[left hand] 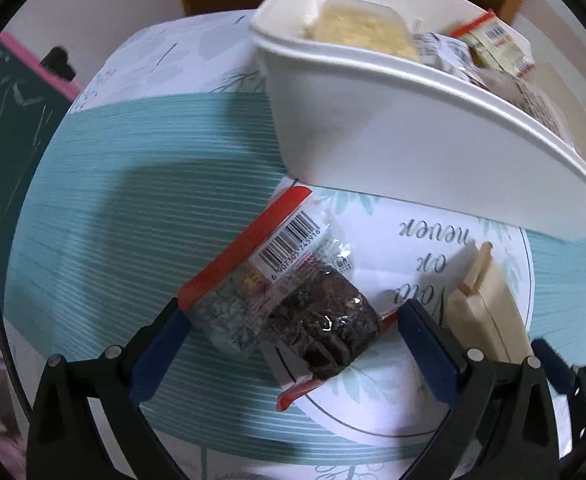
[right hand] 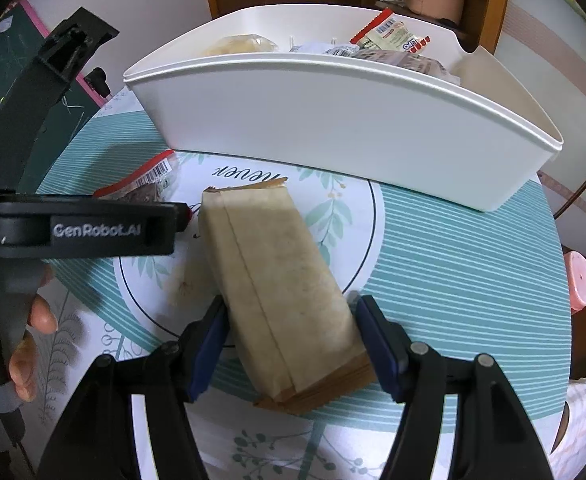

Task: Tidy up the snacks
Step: 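Grasp the dark candy bag with the left tool while the right tool grasps the wafer, then carry both snacks over the white tray and open both tools to drop them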

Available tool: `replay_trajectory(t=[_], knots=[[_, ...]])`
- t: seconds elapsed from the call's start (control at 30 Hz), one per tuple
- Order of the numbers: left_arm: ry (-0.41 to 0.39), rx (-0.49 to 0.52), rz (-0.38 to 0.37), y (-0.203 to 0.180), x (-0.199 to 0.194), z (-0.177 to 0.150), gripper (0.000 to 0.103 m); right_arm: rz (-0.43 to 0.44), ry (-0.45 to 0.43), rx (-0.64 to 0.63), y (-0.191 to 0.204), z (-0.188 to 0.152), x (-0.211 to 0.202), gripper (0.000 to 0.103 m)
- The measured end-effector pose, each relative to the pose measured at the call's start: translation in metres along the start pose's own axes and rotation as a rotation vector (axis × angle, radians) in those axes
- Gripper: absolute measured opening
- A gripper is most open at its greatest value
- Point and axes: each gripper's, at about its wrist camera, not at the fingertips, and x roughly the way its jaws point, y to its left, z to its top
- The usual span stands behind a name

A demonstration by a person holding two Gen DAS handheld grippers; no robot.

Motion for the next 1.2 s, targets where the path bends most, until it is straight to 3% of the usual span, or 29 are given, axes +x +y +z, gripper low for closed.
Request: replay_trajectory(t=[0.1,0.13,0.27,0.5,0.7,0.73,0.77,0.87,1.2], knots=[[-0.038,0.003,0.001,0.000,-0.010,-0.009,0.084,0.003,-0.001,0.003,0.000,-0.001,0.000,0.065],[-0.056,0.019,-0.003,-0.001,-0.014,-0.012,0.069,0.005,-0.002,0.005,-0.001,-0.001,0.000,0.065],[-0.078,0.055,-0.073,0.000,-0.017,-0.014,0.056,0.008,-0.003,0.012,-0.002,-0.001,-0.001,0.065],[-0.128,0.074,-0.191,0.017,-0.032,-0.035,0.051,0.013,-0.009,0.023,-0.001,-0.003,-0.004,0.064],[-0.199,0.097,-0.205,0.031,-0.048,-0.033,0.051,0.029,-0.050,0.017,0.003,-0.005,-0.022,0.057],[-0.212,0.104,-0.214,0.031,-0.053,-0.029,0.051,0.041,-0.057,0.014,0.003,-0.005,-0.025,0.037],[-0.221,0.108,-0.222,0.031,-0.058,-0.028,0.051,0.043,-0.075,0.005,0.005,-0.004,-0.030,0.029],[-0.256,0.126,-0.226,0.026,-0.074,-0.027,0.051,0.053,-0.097,0.011,0.005,-0.001,-0.042,0.018],[-0.291,0.179,-0.236,0.017,-0.100,-0.024,0.051,0.086,-0.130,0.043,-0.007,0.010,-0.068,0.012]])
